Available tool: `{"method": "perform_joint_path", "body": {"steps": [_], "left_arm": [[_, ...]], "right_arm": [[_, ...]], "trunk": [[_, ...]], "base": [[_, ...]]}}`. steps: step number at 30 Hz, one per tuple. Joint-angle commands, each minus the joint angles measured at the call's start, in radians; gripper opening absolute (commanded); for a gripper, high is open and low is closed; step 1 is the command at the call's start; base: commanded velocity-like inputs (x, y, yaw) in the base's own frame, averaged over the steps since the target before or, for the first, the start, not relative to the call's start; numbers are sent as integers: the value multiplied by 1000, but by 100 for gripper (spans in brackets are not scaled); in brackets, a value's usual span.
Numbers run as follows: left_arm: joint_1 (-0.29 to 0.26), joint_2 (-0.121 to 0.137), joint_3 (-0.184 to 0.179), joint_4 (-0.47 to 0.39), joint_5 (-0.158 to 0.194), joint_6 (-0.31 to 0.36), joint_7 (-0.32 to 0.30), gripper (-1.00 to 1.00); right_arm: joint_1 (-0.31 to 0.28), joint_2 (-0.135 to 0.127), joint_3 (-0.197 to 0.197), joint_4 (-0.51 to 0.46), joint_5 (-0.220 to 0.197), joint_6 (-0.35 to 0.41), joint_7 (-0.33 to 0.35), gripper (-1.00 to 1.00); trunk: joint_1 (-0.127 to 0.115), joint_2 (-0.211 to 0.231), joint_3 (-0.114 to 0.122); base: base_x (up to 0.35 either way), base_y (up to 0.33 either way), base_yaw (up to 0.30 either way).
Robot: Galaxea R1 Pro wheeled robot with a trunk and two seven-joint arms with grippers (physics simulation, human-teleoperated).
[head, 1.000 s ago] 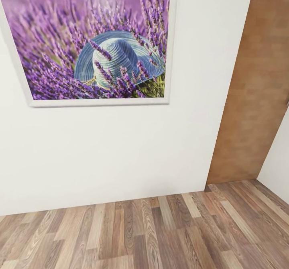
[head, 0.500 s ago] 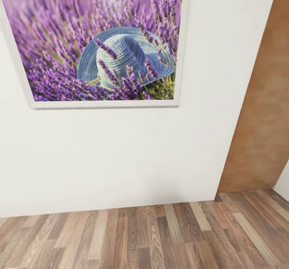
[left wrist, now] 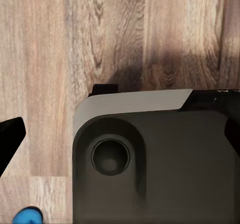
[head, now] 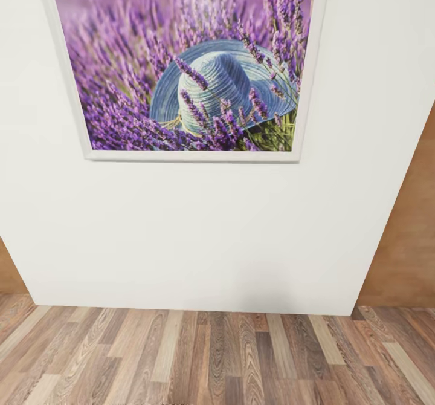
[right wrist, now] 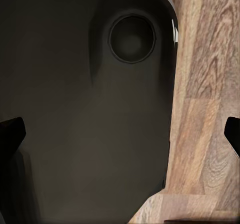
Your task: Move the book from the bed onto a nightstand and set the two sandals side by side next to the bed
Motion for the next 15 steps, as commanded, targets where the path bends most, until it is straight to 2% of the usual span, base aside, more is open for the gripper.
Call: {"method": "perform_joint_path", "body": {"steps": [1,15], "left_arm": [[0,0,0,0,0,-2,0,100],[0,1,0,2,-2,-1,0,100]], "right_arm": [[0,0,0,0,0,0,0,100],[0,-3,0,0,-1,0,0,100]], "trunk": [[0,0,-1],[0,0,-1]], "base": [[1,0,280],[0,0,281]]}}
